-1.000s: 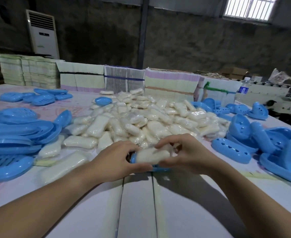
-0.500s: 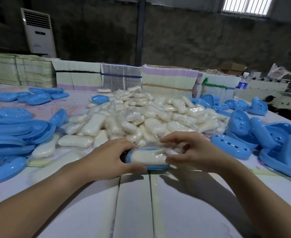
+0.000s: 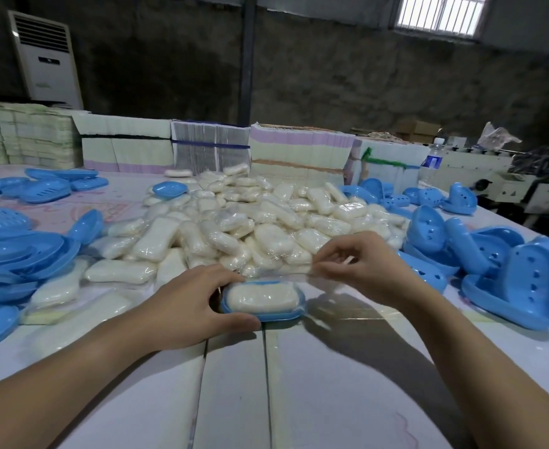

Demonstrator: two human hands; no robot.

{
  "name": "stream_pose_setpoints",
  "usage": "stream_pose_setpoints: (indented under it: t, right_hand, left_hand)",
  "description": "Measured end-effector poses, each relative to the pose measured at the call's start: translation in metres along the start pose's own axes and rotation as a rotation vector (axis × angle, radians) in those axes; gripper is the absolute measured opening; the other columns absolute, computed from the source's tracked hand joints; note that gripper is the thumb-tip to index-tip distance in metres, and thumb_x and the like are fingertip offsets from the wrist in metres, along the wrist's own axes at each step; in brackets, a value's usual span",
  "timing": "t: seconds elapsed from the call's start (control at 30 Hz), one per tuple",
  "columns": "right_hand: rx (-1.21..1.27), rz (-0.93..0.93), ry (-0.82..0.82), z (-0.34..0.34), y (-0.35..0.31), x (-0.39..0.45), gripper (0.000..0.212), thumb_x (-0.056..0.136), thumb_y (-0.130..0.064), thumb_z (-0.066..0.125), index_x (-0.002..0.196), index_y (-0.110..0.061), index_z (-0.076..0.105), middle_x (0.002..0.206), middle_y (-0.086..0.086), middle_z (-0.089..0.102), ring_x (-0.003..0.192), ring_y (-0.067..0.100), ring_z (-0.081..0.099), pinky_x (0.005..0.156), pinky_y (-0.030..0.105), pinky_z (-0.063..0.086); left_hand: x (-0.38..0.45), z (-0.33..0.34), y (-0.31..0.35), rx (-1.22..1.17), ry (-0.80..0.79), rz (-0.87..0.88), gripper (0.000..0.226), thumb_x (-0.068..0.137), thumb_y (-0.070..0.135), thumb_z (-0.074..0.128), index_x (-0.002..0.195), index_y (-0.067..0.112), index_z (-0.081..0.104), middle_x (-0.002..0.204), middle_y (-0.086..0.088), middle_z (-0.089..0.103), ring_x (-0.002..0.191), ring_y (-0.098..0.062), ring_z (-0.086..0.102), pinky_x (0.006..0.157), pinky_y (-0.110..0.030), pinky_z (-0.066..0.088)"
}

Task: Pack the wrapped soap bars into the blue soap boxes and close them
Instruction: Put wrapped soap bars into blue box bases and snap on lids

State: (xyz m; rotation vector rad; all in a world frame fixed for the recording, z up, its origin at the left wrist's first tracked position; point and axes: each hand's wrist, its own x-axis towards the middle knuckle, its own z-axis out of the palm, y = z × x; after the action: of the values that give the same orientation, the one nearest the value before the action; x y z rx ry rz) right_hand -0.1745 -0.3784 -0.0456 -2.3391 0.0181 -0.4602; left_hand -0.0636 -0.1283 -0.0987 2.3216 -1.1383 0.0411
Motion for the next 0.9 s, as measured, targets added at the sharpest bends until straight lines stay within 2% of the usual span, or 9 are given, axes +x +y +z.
stream_pose_setpoints:
  t: [0.07, 0.13, 0.17, 0.23, 0.33, 0.63, 0.7, 0.77, 0.9]
  right_hand:
    - [-0.07, 0.098, 0.335, -0.016, 0.013, 0.004, 0.007, 0.079, -0.018, 0.073, 0.075, -0.024, 0.074, 0.07, -0.002, 0.07, 0.068, 0.005, 0.061, 0.064, 0.029, 0.053]
    - [-0.265, 0.234, 0.575, -0.031, 0.029, 0.008, 0.011, 0.08, -0.023, 0.068, 0.09, -0.027, 0.072, 0.087, -0.006, 0.07, 0.092, 0.017, 0.063, 0.08, 0.043, 0.054]
    - [-0.389, 0.328, 0.582, -0.036, 0.038, 0.009, 0.022, 0.082, -0.027, 0.065, 0.103, -0.029, 0.069, 0.103, -0.002, 0.069, 0.107, 0.025, 0.058, 0.088, 0.048, 0.05]
    - [-0.555, 0.56, 0.393, -0.041, 0.053, 0.01, 0.043, 0.085, -0.033, 0.06, 0.128, -0.033, 0.055, 0.13, 0.007, 0.056, 0.124, 0.036, 0.042, 0.099, 0.053, 0.04]
    - [-0.641, 0.708, 0.141, -0.037, 0.069, 0.01, 0.048, 0.089, -0.034, 0.052, 0.136, -0.032, 0.045, 0.136, 0.011, 0.049, 0.127, 0.039, 0.037, 0.104, 0.057, 0.035]
    - [-0.619, 0.675, 0.099, -0.036, 0.072, 0.011, 0.054, 0.083, -0.031, 0.057, 0.135, -0.027, 0.043, 0.138, 0.012, 0.049, 0.135, 0.042, 0.029, 0.105, 0.057, 0.035]
    - [-0.643, 0.689, 0.105, -0.036, 0.07, 0.012, 0.046, 0.08, -0.034, 0.059, 0.124, -0.025, 0.046, 0.129, 0.012, 0.051, 0.131, 0.038, 0.03, 0.101, 0.055, 0.035]
    - [-0.674, 0.702, 0.123, -0.037, 0.065, 0.012, 0.045, 0.074, -0.039, 0.065, 0.112, -0.024, 0.046, 0.121, 0.01, 0.052, 0.127, 0.036, 0.03, 0.096, 0.054, 0.032]
    - [-0.61, 0.592, 0.288, -0.036, 0.055, 0.011, 0.059, 0.07, -0.043, 0.071, 0.119, -0.024, 0.044, 0.128, 0.009, 0.048, 0.127, 0.034, 0.032, 0.1, 0.055, 0.034]
  left_hand:
    - [0.0, 0.001, -0.001, 0.002, 0.002, 0.002, 0.073, 0.056, 0.089, 0.054, 0.11, 0.042, 0.064, 0.103, 0.02, 0.062, 0.1, 0.003, 0.054, 0.09, -0.028, 0.047]
    - [0.0, 0.001, -0.001, 0.006, 0.009, 0.006, 0.074, 0.055, 0.09, 0.053, 0.111, 0.044, 0.063, 0.104, 0.022, 0.061, 0.102, 0.005, 0.053, 0.09, -0.025, 0.046]
    - [0.0, 0.002, -0.001, 0.009, 0.012, 0.009, 0.074, 0.055, 0.09, 0.053, 0.112, 0.044, 0.063, 0.104, 0.024, 0.061, 0.102, 0.006, 0.052, 0.09, -0.023, 0.045]
    - [-0.001, 0.003, 0.0, 0.007, 0.019, 0.018, 0.072, 0.055, 0.089, 0.053, 0.111, 0.045, 0.063, 0.103, 0.024, 0.061, 0.101, 0.007, 0.052, 0.089, -0.021, 0.045]
    - [-0.001, 0.003, 0.0, -0.005, 0.029, 0.035, 0.062, 0.055, 0.088, 0.054, 0.104, 0.05, 0.061, 0.103, 0.025, 0.062, 0.1, 0.008, 0.053, 0.088, -0.022, 0.046]
    - [-0.002, 0.003, 0.002, -0.036, 0.027, 0.04, 0.054, 0.053, 0.084, 0.06, 0.098, 0.056, 0.058, 0.103, 0.025, 0.063, 0.101, 0.009, 0.053, 0.084, -0.015, 0.044]
    - [-0.002, 0.003, 0.003, -0.053, 0.031, 0.035, 0.055, 0.052, 0.083, 0.061, 0.099, 0.055, 0.059, 0.103, 0.023, 0.064, 0.101, 0.008, 0.054, 0.085, -0.017, 0.046]
    - [-0.002, 0.003, 0.003, -0.067, 0.031, 0.029, 0.057, 0.051, 0.083, 0.062, 0.099, 0.054, 0.06, 0.103, 0.023, 0.064, 0.1, 0.007, 0.054, 0.086, -0.019, 0.047]
    - [-0.003, 0.002, 0.004, -0.082, 0.025, 0.021, 0.061, 0.051, 0.083, 0.063, 0.103, 0.051, 0.062, 0.103, 0.022, 0.064, 0.1, 0.007, 0.055, 0.086, -0.02, 0.047]
